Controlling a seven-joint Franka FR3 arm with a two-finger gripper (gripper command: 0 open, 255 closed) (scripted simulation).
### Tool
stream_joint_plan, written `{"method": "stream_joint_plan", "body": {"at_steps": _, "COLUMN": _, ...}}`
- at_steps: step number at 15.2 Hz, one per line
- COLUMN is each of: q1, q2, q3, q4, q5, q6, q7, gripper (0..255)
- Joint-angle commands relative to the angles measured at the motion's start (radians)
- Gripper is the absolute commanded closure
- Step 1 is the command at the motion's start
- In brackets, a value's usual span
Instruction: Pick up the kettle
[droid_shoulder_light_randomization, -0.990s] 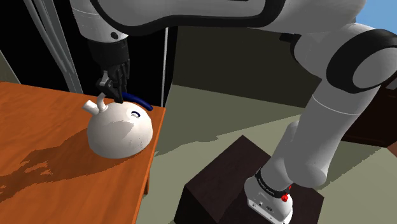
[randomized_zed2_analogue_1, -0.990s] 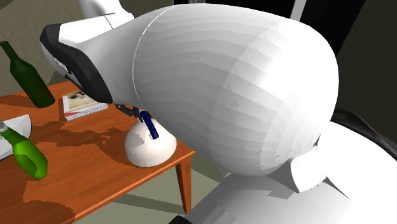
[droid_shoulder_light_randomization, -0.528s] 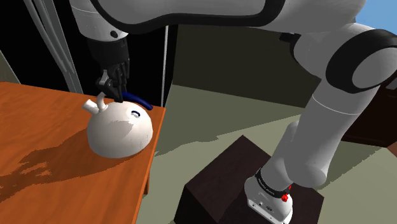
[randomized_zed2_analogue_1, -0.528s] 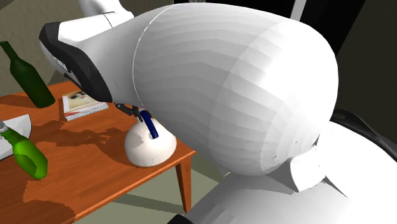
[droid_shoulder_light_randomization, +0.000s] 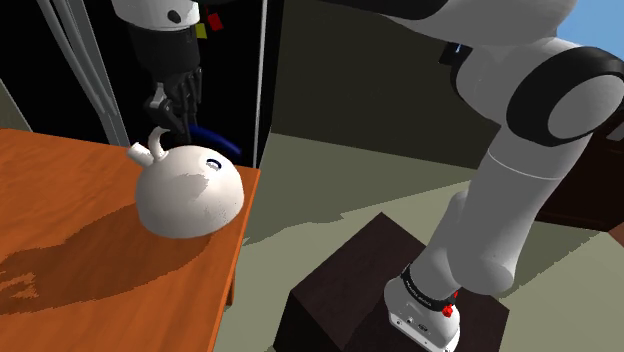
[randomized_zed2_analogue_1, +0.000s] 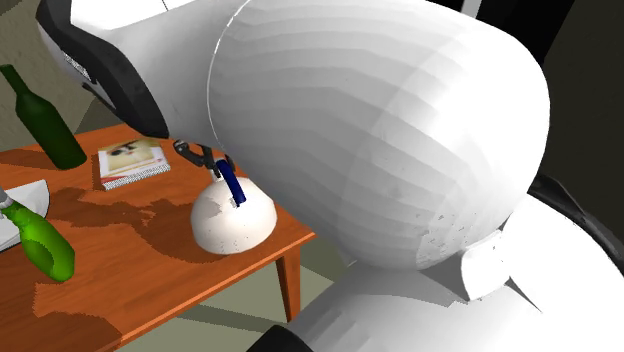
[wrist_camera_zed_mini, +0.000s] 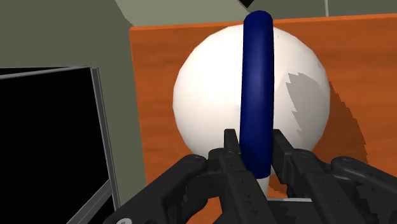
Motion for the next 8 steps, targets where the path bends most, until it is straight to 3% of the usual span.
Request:
{"method": "stream_joint_plan", "body": {"at_steps": 1, "q1": 0.004, "q2": 0.011, "q3": 0.001, "q4": 0.045, "q5": -0.005, "q6": -0.033, "q7": -0.001, "gripper": 255}}
{"method": "stream_joint_plan", "body": {"at_steps": 8, "q1": 0.02, "q2": 0.045, "q3": 0.004, "q4": 0.161, "q5": -0.021, "q6": -0.119, "q7": -0.001, "gripper": 255}}
